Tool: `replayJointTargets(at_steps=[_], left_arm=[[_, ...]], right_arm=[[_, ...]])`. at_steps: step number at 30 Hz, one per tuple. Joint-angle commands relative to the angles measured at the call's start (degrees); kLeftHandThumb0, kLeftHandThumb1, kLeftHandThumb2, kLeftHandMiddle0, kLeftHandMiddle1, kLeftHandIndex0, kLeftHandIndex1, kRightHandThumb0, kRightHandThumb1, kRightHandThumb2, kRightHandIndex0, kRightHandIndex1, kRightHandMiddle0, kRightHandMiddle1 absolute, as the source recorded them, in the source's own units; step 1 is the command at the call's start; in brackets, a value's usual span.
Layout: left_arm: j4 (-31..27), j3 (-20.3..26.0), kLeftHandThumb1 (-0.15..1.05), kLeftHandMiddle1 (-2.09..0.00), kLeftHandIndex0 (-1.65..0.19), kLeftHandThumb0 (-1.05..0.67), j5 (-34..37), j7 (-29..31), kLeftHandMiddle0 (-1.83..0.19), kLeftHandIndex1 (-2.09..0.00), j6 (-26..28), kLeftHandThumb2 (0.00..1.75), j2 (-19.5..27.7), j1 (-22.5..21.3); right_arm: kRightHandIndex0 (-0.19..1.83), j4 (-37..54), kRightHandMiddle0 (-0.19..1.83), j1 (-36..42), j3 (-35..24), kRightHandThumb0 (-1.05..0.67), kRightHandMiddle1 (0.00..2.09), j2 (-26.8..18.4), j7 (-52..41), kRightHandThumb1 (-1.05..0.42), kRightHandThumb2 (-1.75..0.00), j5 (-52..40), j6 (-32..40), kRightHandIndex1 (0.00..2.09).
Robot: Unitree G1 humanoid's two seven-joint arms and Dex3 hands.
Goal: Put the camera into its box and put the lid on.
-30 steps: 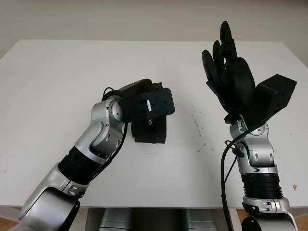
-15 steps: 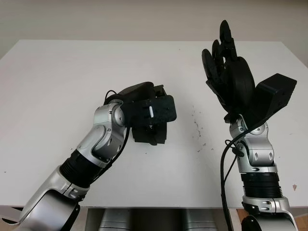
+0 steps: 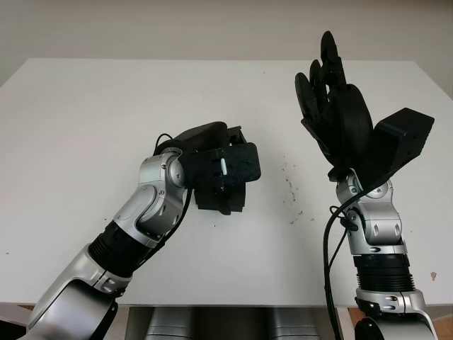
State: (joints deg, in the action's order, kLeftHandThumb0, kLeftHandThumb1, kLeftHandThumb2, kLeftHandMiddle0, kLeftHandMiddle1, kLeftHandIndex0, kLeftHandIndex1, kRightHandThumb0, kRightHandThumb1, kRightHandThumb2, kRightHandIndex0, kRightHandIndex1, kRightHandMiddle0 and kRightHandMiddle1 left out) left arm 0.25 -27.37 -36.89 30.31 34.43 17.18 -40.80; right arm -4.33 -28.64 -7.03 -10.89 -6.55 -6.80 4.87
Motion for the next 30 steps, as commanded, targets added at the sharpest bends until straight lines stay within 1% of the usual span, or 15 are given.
replayJointTargets(at_steps=[1,2,3,4,5,6,7,9,11,21,27,30], left_arm=[[0.7,-1.6,0.95,-2.05,-0.09,-0.23,-0.1,1.4,-0.32,-1.26,0.2,0.06,-0.2,1.4],[0.9,-2.5,0.97,-2.07,0.0,-0.32,-0.7,2.7,-0.38,-1.09,0.3,0.06,0.4,0.9],[1.2,-3.4,1.0,-1.42,0.04,-0.46,-1.4,4.0,-0.04,-0.7,0.4,0.06,1.0,0.4],[1.2,-4.2,1.02,-0.86,0.04,-0.53,-2.1,5.4,0.01,-0.45,0.5,0.06,1.5,0.0],[1.2,-4.8,1.03,-0.49,0.06,-0.6,-2.8,6.4,0.09,-0.27,0.7,0.09,1.9,-0.3],[1.0,-5.1,1.04,-0.2,0.12,-0.69,-3.4,7.0,0.15,-0.14,0.7,0.14,2.1,-0.3],[0.9,-5.5,1.04,-0.1,0.15,-0.74,-4.1,7.4,0.17,-0.09,0.6,0.18,2.2,-0.4],[0.8,-5.9,1.05,-0.02,0.18,-0.83,-5.0,8.0,0.19,-0.02,0.7,0.31,2.1,-0.3],[0.8,-6.1,1.05,-0.01,0.19,-0.86,-5.7,8.7,0.19,-0.01,1.2,0.36,1.9,-0.2],[0.9,-5.2,1.05,0.0,0.19,-0.86,-5.6,10.0,0.19,0.0,1.5,0.45,1.0,-0.3],[-0.3,-3.6,1.05,0.0,0.19,-0.88,-4.3,10.3,0.19,0.0,1.6,0.56,1.1,0.7],[-2.4,-2.1,1.05,0.0,0.19,-0.87,-2.8,10.4,0.19,0.0,1.5,0.6,1.6,1.7]], right_arm=[[-0.19,0.6,-0.19,-0.6,-0.1,-0.72,0.0,0.2,0.1,-1.05,-0.41,-0.2,-0.1,0.0],[-0.19,0.7,-0.19,-0.5,-0.1,-0.72,0.0,0.2,0.1,-1.05,-0.41,-0.2,0.0,0.0],[-0.19,0.8,-0.19,-0.5,-0.1,-0.72,0.0,0.2,-0.1,-1.05,-0.41,-0.3,0.1,0.0],[-0.19,0.9,-0.19,-0.5,0.0,-0.72,0.0,0.1,-0.1,-1.05,-0.41,-0.2,0.2,0.0],[-0.19,1.0,-0.19,-0.5,0.0,-0.72,0.0,0.0,-0.2,-1.05,-0.41,-0.2,0.3,0.0],[-0.19,1.0,-0.19,-0.4,0.0,-0.72,0.0,0.0,-0.2,-1.05,-0.41,-0.2,0.3,0.0],[-0.19,1.1,-0.19,-0.4,0.0,-0.72,0.0,0.0,-0.2,-1.05,-0.41,-0.2,0.3,0.0],[-0.19,1.1,-0.19,-0.4,-0.1,-0.72,0.0,-0.1,-0.1,-1.05,-0.41,-0.2,0.4,0.0],[-0.19,1.0,-0.19,-0.5,-0.2,-0.72,0.0,-0.1,-0.2,-1.05,-0.4,-0.3,0.1,0.0],[-0.19,1.1,-0.19,-0.4,-0.3,-0.72,0.0,-0.7,-0.6,-1.05,-0.39,0.0,-0.2,0.0],[-0.19,1.5,-0.19,-0.5,-0.5,-0.71,0.0,-0.9,-0.7,-1.05,-0.4,0.0,0.6,0.0],[-0.19,1.3,-0.19,-0.5,-0.5,-0.72,0.0,-0.9,-1.3,-1.05,-0.4,-0.4,0.2,0.0]])
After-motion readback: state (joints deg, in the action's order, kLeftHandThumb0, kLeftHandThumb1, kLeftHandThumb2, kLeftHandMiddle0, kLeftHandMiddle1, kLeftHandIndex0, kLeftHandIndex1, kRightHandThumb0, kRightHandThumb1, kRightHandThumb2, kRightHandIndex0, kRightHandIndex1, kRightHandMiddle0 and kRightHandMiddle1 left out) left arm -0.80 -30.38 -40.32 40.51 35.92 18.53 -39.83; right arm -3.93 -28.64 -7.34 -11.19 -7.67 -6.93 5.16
